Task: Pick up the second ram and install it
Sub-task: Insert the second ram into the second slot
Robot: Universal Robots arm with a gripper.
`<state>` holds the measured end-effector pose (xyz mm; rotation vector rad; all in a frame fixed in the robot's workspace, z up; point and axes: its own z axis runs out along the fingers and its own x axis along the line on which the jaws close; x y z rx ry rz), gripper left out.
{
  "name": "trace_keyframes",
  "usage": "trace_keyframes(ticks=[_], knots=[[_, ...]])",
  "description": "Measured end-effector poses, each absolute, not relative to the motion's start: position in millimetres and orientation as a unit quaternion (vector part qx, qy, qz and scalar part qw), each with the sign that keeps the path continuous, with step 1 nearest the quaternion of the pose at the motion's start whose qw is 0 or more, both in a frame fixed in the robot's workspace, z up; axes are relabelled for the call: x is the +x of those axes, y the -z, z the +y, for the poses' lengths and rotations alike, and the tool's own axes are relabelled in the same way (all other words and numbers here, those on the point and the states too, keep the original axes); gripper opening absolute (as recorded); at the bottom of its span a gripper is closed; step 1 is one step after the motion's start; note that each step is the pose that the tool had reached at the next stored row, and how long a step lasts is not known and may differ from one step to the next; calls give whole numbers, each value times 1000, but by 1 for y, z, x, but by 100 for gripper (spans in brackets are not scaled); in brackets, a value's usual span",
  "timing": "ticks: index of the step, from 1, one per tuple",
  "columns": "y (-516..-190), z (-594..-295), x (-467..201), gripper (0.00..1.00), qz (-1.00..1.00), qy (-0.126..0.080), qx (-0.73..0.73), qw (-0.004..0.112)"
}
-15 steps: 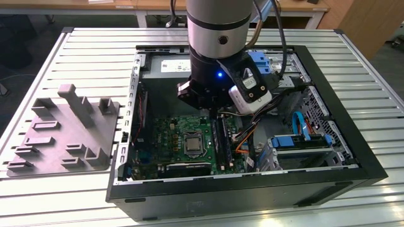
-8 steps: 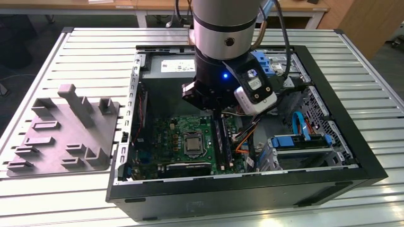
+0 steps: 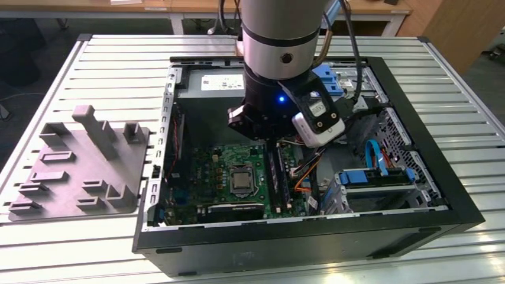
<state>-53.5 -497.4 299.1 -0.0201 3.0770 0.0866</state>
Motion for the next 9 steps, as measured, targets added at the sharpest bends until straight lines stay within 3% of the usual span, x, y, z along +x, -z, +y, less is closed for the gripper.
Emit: trace_keyframes(ticks=[9], knots=[[-292, -497, -50, 11, 999, -28, -7, 32]])
